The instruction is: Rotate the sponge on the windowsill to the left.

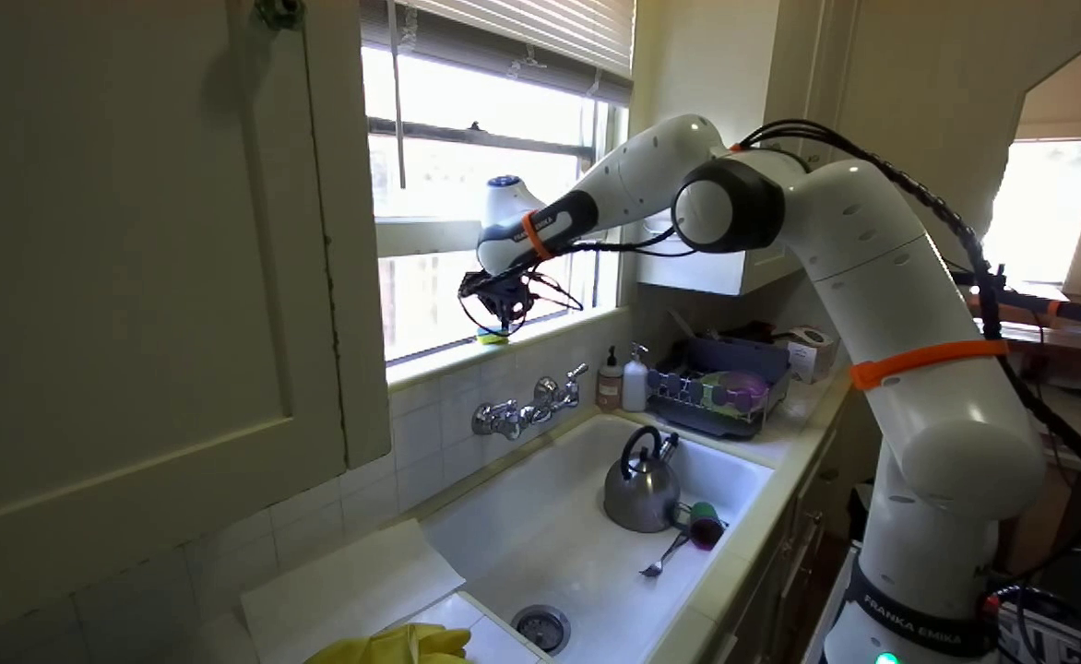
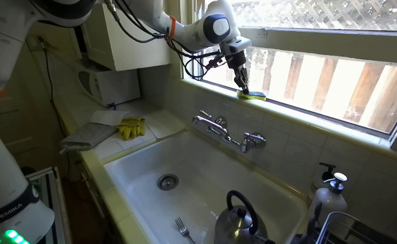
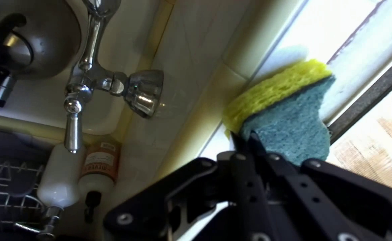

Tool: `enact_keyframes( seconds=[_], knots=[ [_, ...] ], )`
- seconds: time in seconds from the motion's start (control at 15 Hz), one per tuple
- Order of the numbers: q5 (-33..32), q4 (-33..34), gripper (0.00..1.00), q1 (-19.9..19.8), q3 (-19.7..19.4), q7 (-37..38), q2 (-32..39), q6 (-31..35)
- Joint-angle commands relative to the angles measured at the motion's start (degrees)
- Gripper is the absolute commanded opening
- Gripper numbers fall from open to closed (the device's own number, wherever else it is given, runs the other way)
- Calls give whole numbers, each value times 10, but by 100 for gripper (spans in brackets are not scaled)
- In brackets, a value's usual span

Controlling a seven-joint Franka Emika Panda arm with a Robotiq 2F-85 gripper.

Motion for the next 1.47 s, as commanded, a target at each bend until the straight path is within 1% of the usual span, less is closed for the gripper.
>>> enact_keyframes(
  seconds=[0.0,0.2,0.4,0.73,1.13,1.4],
  knots=[
    [-28,-34,1,12,-1,72,-27,-39],
    [-15,-24,1,3,12,108,-19,-66],
    [0,-12,1,-5,20,159,-11,-59],
    [0,-4,1,-8,25,233,-11,-60],
    [6,4,1,-9,40,279,-11,-94],
    [15,21,1,-15,46,306,-3,-112]
  ],
)
